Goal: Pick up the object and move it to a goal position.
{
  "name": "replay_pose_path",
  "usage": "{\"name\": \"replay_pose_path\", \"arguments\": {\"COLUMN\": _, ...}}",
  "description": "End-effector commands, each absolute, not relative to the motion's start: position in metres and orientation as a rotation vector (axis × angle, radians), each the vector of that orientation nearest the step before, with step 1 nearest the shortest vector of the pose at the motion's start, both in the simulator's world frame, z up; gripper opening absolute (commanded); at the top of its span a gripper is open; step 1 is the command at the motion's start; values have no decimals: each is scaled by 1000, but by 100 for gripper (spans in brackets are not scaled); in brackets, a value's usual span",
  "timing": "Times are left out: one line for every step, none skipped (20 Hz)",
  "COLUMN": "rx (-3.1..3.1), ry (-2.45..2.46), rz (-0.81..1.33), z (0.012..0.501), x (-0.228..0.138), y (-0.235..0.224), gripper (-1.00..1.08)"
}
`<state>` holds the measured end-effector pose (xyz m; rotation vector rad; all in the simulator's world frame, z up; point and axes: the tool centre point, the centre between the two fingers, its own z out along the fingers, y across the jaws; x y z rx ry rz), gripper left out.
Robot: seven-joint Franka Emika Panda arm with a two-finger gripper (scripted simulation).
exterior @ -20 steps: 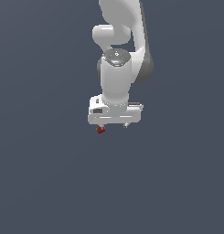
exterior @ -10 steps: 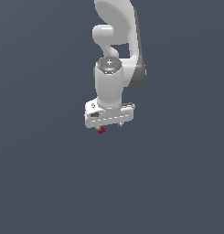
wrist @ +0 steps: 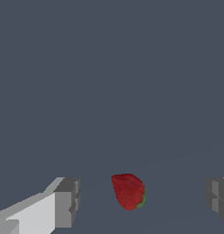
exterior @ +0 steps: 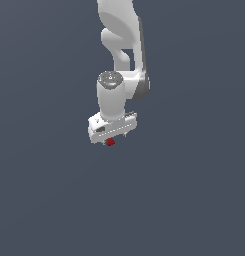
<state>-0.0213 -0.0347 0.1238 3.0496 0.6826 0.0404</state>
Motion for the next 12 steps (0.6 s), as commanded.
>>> {"name": "replay_pose_path", "arguments": {"rx": 3030, "ry": 771, "rz": 33, "z": 115, "x": -28, "y": -41, "gripper": 100}}
{"name": "replay_pose_path", "arguments": {"rx": 3022, "ry": 805, "rz": 30, "z": 112, "x": -31, "y": -43, "gripper": 100}}
{"name": "replay_pose_path", "arguments": {"rx": 3013, "ry": 839, "rz": 27, "z": 108, "x": -34, "y": -45, "gripper": 100}}
{"name": "replay_pose_path", "arguments": {"rx": 3004, "ry": 873, "rz": 24, "z": 105, "x": -37, "y": -47, "gripper": 100}}
{"name": "replay_pose_path", "arguments": {"rx": 2995, "ry": 907, "rz": 22, "z": 102, "x": -40, "y": -49, "gripper": 100}}
{"name": "replay_pose_path", "arguments": {"rx": 2986, "ry": 939, "rz": 19, "z": 99, "x": -43, "y": -51, "gripper": 100}}
{"name": "replay_pose_path", "arguments": {"rx": 2978, "ry": 970, "rz": 17, "z": 96, "x": -46, "y": -53, "gripper": 100}}
{"name": "replay_pose_path", "arguments": {"rx": 2969, "ry": 999, "rz": 15, "z": 93, "x": -48, "y": -55, "gripper": 100}}
{"name": "replay_pose_path", "arguments": {"rx": 2961, "ry": 1025, "rz": 13, "z": 90, "x": -51, "y": -57, "gripper": 100}}
{"name": "replay_pose_path", "arguments": {"rx": 2953, "ry": 1051, "rz": 11, "z": 88, "x": -53, "y": -58, "gripper": 100}}
{"name": "replay_pose_path", "arguments": {"rx": 2946, "ry": 1074, "rz": 9, "z": 86, "x": -55, "y": -59, "gripper": 100}}
{"name": "replay_pose_path", "arguments": {"rx": 2938, "ry": 1096, "rz": 8, "z": 84, "x": -58, "y": -61, "gripper": 100}}
